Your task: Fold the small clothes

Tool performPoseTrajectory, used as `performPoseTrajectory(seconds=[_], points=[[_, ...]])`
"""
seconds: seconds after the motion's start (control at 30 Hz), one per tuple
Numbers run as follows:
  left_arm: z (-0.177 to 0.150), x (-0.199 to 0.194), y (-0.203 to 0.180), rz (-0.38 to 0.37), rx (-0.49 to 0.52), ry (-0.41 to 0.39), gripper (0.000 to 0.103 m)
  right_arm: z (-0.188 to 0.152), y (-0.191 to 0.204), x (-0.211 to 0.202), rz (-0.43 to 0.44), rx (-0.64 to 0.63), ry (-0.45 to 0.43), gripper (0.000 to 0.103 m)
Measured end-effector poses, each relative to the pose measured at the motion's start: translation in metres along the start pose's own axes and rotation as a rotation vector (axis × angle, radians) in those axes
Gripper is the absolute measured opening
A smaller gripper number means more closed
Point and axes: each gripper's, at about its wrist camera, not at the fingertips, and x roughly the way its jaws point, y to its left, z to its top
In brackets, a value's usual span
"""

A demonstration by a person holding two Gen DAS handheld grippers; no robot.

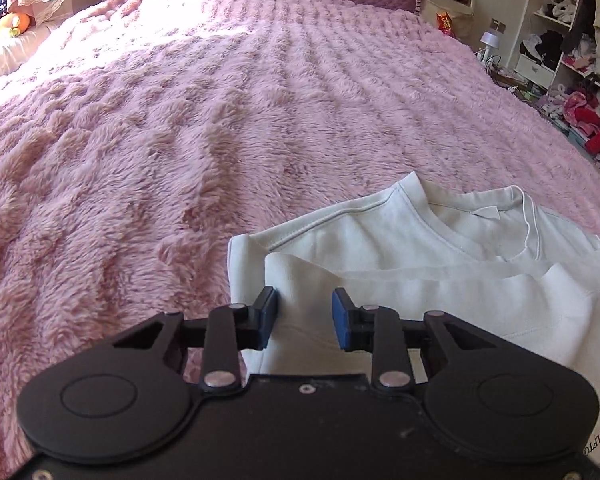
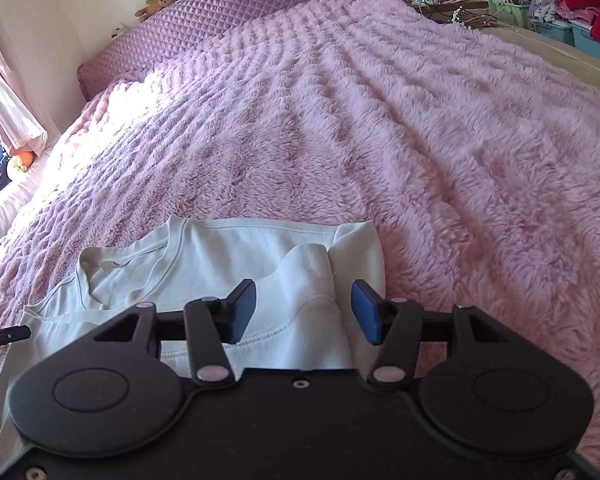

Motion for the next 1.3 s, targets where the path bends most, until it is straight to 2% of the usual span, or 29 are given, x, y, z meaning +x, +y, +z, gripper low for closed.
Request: performPoseTrajectory(seconds=[0.2, 0.23, 0.27, 0.3, 0.43, 0.53, 0.7, 0.77, 0.83, 0.9, 1.0, 1.07, 1.13, 1.3], points=[[0.004, 0.012, 0.010, 0.013, -0.038, 0.020, 0.006, -0.001, 0.004, 0.016, -0.009, -0.035, 0.006, 0.054], [0.003, 0.009, 0.012, 0.022, -0.036, 0.009, 0.003, -0.001, 0.005, 0.018, -0.013, -0.045, 0.013, 0.047], [0.004, 0.007, 0.011, 0.027, -0.034, -0.003, 0.003, -0.001, 0.007, 0.020, -0.023, -0.065, 0.014, 0.034], [0.005, 0.004, 0.010, 0.034, -0.033, -0.030, 0.002, 0.000, 0.009, 0.020, -0.038, -0.082, 0.008, 0.013], [0.011, -0.017, 0.011, 0.050, -0.073, -0.167, 0.002, 0.005, 0.007, 0.008, -0.043, -0.047, -0.093, 0.009], [0.014, -0.002, 0.018, 0.062, -0.112, -0.124, 0.002, 0.005, 0.006, 0.018, -0.062, -0.027, -0.079, 0.009], [0.001, 0.032, 0.017, 0.116, -0.095, -0.026, 0.006, -0.005, -0.003, 0.038, -0.093, -0.003, -0.031, 0.009], [0.001, 0.029, 0.016, 0.125, -0.089, -0.037, 0.011, -0.004, -0.005, 0.032, -0.088, 0.021, -0.040, 0.013], [0.001, 0.016, 0.021, 0.108, -0.126, -0.053, 0.013, -0.004, -0.004, 0.016, -0.085, 0.046, -0.051, 0.033], [-0.001, -0.003, 0.026, 0.100, -0.153, -0.062, 0.016, -0.008, -0.006, -0.011, -0.053, 0.064, -0.083, 0.045], [-0.017, -0.045, 0.033, 0.065, -0.192, -0.089, 0.015, -0.029, -0.012, -0.054, 0.006, 0.097, -0.086, 0.046], [-0.038, -0.075, 0.036, 0.049, -0.229, -0.090, 0.026, -0.049, -0.018, -0.081, 0.031, 0.117, -0.060, 0.046], [-0.063, -0.100, 0.038, 0.049, -0.266, -0.080, 0.031, -0.072, -0.021, -0.102, 0.029, 0.115, -0.026, 0.046], [-0.117, -0.122, 0.037, 0.068, -0.340, -0.006, 0.037, -0.113, -0.026, -0.121, -0.040, 0.104, 0.015, 0.048]])
